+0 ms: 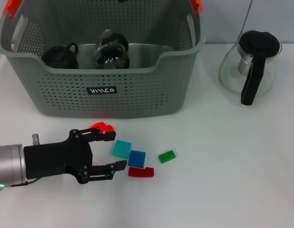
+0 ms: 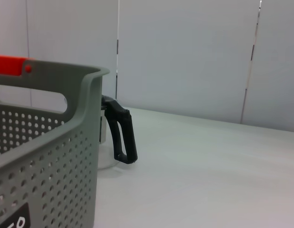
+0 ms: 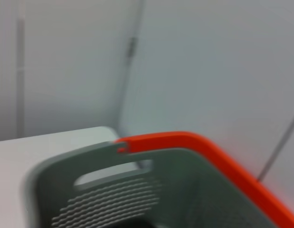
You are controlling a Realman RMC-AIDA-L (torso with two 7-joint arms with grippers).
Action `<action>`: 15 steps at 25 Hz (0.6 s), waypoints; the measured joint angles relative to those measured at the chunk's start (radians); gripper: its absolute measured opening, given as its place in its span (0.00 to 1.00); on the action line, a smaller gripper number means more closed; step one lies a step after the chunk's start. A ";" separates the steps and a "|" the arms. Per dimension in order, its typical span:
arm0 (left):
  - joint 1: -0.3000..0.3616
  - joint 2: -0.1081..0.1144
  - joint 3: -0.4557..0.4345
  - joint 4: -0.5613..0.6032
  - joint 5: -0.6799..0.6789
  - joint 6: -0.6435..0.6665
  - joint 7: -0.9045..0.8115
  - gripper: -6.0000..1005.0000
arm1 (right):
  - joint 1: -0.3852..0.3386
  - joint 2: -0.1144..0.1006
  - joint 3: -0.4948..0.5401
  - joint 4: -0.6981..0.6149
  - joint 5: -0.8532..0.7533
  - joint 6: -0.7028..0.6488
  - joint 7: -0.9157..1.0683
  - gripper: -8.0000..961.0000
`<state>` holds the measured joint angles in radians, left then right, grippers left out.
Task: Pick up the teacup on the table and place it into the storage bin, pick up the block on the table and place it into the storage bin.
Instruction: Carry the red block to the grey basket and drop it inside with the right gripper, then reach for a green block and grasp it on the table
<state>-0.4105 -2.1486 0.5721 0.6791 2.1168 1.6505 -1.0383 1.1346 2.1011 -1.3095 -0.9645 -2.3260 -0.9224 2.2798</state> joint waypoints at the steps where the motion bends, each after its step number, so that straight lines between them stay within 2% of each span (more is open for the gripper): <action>1: -0.001 0.001 0.000 0.000 0.000 0.000 0.000 0.76 | 0.001 0.000 -0.006 0.011 -0.002 0.025 0.001 0.12; 6: -0.004 0.005 -0.001 0.000 0.001 0.002 -0.004 0.76 | -0.024 0.001 -0.027 -0.001 0.001 0.043 0.003 0.13; 9: -0.006 0.006 -0.004 0.000 0.001 -0.001 -0.004 0.76 | -0.071 0.000 -0.036 -0.087 0.014 0.006 -0.005 0.26; 12: -0.007 0.007 -0.004 0.000 0.000 0.000 -0.004 0.76 | -0.162 0.000 -0.040 -0.218 0.075 -0.052 -0.053 0.37; 15: -0.007 0.007 -0.005 0.000 0.000 0.002 -0.005 0.76 | -0.297 -0.002 -0.041 -0.373 0.198 -0.162 -0.148 0.44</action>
<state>-0.4173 -2.1414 0.5675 0.6796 2.1170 1.6528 -1.0430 0.8374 2.0994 -1.3506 -1.3372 -2.1278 -1.0843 2.1314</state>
